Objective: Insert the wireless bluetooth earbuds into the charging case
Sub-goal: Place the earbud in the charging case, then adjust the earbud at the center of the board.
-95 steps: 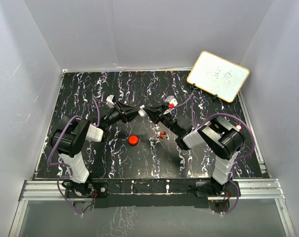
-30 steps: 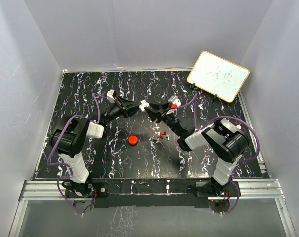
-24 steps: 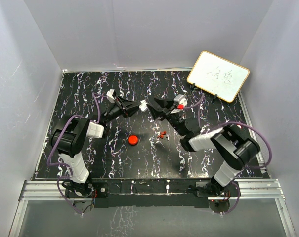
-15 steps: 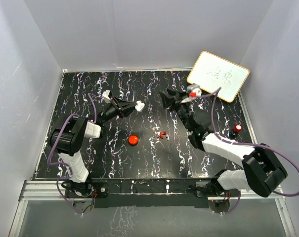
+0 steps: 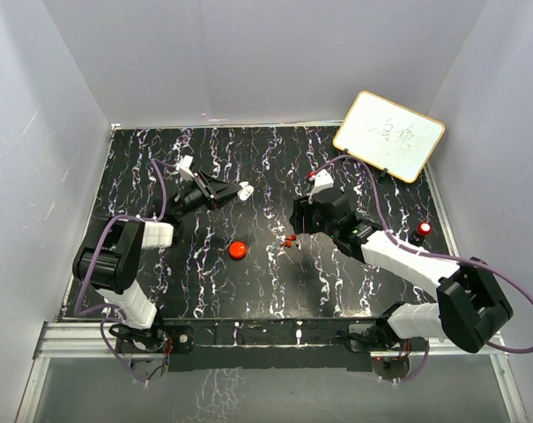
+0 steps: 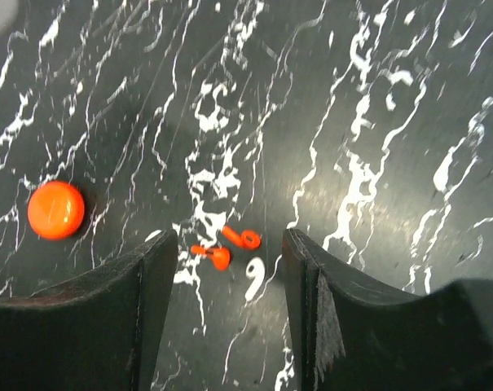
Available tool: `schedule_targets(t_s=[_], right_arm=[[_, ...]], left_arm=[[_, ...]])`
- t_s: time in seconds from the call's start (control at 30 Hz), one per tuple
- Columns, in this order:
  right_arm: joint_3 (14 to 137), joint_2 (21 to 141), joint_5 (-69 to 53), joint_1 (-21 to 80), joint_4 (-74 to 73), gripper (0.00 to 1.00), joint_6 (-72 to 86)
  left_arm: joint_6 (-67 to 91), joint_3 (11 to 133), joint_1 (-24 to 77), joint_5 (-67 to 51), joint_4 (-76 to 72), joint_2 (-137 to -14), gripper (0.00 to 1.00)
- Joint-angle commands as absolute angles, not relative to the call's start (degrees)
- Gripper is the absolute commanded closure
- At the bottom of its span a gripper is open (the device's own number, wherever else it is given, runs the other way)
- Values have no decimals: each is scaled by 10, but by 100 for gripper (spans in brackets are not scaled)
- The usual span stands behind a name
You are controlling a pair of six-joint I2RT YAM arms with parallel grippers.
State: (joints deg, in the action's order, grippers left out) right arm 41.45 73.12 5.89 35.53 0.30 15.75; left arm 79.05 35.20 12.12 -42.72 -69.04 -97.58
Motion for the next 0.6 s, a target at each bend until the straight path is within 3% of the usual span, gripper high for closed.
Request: schedule_targets(t_s=[0.0, 0.2, 0.57], right_arm=[[395, 715, 16, 356, -53, 48, 222], [344, 703, -22, 355, -33, 43, 252], [362, 786, -31, 356, 5, 41, 243]], left_arm=[[747, 365, 121, -434, -652, -936, 100], [757, 359, 121, -437, -668, -939, 100], [751, 361, 121, -440, -660, -938, 100]])
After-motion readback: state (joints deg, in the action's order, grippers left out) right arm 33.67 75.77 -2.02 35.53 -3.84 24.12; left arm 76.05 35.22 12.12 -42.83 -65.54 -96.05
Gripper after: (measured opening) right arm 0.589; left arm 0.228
